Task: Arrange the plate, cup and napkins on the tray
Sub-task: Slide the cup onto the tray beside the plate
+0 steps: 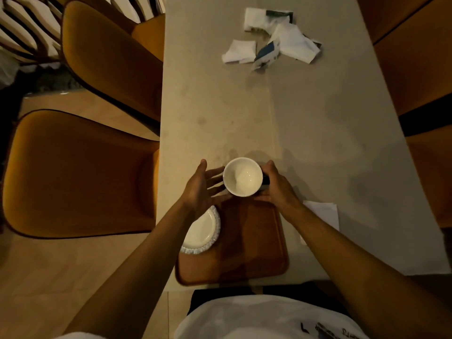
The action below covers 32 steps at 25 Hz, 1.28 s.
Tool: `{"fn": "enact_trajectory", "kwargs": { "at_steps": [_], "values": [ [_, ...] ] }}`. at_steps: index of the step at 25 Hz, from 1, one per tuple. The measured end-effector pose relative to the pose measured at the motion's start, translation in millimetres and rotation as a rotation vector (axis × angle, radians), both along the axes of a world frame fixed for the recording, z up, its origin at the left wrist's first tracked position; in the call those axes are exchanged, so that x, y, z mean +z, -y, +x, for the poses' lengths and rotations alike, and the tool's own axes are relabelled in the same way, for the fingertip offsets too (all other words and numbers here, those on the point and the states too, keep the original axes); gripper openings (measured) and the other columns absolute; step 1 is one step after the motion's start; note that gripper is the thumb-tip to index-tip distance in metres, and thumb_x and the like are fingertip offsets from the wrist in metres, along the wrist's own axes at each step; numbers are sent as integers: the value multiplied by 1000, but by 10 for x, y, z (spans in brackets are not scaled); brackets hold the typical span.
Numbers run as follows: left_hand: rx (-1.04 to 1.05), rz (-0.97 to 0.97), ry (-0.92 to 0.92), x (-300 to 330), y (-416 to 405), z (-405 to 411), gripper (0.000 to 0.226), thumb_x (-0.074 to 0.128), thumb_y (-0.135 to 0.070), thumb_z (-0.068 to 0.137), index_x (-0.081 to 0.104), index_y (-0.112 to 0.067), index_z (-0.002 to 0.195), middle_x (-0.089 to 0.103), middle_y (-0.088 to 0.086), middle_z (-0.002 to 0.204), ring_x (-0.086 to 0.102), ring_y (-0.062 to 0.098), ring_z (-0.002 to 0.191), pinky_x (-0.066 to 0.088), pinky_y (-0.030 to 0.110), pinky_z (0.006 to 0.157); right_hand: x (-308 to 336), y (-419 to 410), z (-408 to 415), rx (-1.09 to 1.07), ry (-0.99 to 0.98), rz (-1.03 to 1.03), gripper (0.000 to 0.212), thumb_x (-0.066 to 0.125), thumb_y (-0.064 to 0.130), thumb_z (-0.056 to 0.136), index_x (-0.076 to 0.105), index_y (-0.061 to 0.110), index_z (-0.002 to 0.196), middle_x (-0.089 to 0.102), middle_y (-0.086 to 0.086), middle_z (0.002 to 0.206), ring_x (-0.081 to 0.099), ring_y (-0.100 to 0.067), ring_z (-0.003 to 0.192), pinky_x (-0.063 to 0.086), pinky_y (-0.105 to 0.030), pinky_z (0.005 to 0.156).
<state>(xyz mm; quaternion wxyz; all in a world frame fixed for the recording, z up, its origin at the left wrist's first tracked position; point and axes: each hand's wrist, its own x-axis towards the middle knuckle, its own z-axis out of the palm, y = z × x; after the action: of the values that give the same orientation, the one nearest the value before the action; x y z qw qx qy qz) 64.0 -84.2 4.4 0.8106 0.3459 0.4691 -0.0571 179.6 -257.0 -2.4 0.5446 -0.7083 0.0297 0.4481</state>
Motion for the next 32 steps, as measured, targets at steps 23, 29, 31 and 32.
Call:
{"fn": "enact_trajectory", "kwargs": {
  "at_steps": [23, 29, 31, 32],
  "values": [
    [59, 47, -89, -90, 456, -615, 69, 34, -62, 98, 65, -3, 117, 69, 24, 117, 67, 40, 107, 54, 56, 94, -296, 669, -352, -130, 121, -159, 48, 34, 55, 99, 55, 20, 123, 61, -6, 123, 71, -22, 90, 58, -31, 65],
    [90, 14, -84, -98, 457, -616, 72, 37, -62, 96, 61, 1, 120, 73, 24, 109, 71, 39, 101, 55, 53, 93, -319, 770, -425, -171, 41, -89, 57, 31, 58, 98, 66, 15, 109, 71, -7, 108, 70, -16, 95, 58, -26, 75],
    [85, 11, -85, -84, 458, -599, 72, 37, -62, 97, 60, 2, 120, 72, 27, 108, 71, 41, 102, 54, 53, 93, -318, 731, -427, -193, 51, -91, 53, 34, 56, 99, 64, 14, 113, 69, -6, 112, 69, -17, 96, 58, -28, 77],
    [78, 12, -85, -75, 461, -588, 73, 36, -62, 97, 60, 2, 120, 72, 28, 108, 70, 42, 102, 54, 53, 94, -318, 719, -424, -212, 66, -96, 48, 35, 53, 100, 62, 16, 114, 68, -6, 114, 69, -16, 94, 57, -29, 77]
  ]
}}
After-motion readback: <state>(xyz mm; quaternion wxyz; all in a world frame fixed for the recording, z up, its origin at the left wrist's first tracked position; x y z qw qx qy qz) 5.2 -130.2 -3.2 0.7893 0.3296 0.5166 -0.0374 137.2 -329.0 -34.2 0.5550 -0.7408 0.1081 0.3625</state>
